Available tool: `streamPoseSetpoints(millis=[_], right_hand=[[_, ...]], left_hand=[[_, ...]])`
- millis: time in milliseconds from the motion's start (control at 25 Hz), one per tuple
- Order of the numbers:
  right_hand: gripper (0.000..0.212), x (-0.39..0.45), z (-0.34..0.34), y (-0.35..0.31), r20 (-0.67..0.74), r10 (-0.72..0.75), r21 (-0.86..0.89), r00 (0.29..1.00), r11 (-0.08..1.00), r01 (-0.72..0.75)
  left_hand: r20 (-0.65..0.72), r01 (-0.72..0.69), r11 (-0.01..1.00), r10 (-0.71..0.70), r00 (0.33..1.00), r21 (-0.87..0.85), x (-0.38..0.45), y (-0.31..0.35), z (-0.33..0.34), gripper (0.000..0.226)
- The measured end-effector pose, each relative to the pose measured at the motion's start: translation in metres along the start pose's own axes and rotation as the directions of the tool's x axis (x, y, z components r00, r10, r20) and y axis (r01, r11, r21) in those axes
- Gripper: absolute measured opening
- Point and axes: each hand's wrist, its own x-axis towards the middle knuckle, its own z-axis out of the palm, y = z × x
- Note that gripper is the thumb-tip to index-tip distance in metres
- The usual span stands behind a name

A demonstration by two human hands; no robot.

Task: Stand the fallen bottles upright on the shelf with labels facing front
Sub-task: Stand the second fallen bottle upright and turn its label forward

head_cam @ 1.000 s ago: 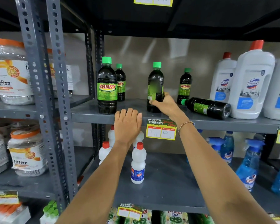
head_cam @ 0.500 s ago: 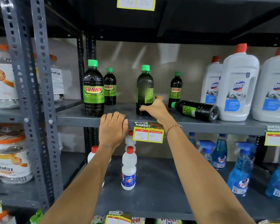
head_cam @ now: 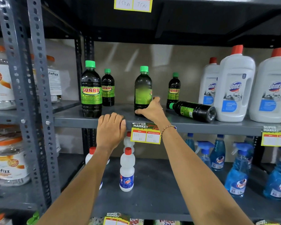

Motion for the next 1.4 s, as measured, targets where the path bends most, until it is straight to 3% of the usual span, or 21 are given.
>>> streamPoseSetpoints(millis=[120, 280, 440, 600, 760, 920, 1160, 1280, 1400], right_hand=[[0.068, -0.001, -0.006, -0.001, 0.073, 0.003, 0.132, 0.997, 0.991, -0.013], [0.084, -0.002, -0.002, 0.000, -0.077, -0.019, 0.055, 0.997, 0.998, 0.024], [0.072, -0.001, -0.003, 0.001, 0.039, 0.021, 0.151, 0.999, 0.988, -0.027], [0.081, 0.000, 0.000, 0.000, -0.021, -0.017, 0.077, 1.000, 0.997, 0.019], [0.078, 0.000, -0.003, 0.001, 0.043, 0.012, 0.102, 0.999, 0.995, -0.016], [0.084, -0.003, -0.003, -0.001, -0.040, 0.003, -0.011, 0.999, 1.000, -0.004], [0.093, -0.002, -0.003, -0.001, -0.049, 0.029, -0.033, 0.998, 0.999, -0.031], [0.094, -0.003, -0.007, -0.002, 0.005, 0.060, 0.007, 0.998, 0.998, -0.060], [0.093, -0.002, -0.024, 0.004, 0.143, 0.113, 0.177, 0.983, 0.975, -0.138]], left_hand=[[0.025, 0.001, 1.000, -0.001, 1.000, -0.006, -0.002, 0.001, 0.000, 0.036], [0.042, 0.010, 1.000, -0.009, 0.999, -0.016, -0.003, 0.002, -0.003, 0.035], [0.032, 0.001, 1.000, 0.000, 0.999, -0.015, -0.003, 0.001, -0.003, 0.036], [0.055, 0.014, 0.999, -0.012, 0.998, -0.031, -0.002, -0.001, -0.002, 0.036], [0.058, 0.011, 0.999, -0.009, 0.998, -0.039, -0.003, -0.001, 0.000, 0.037], [0.047, 0.008, 0.999, -0.006, 0.999, -0.045, -0.002, -0.003, 0.002, 0.038], [0.035, 0.006, 0.997, -0.004, 0.999, -0.075, -0.003, -0.003, 0.002, 0.036], [0.075, 0.123, 0.990, -0.118, 0.990, -0.072, 0.006, 0.009, -0.008, 0.038], [0.176, 0.181, 0.983, -0.171, 0.969, -0.038, 0.032, 0.017, -0.019, 0.044]])
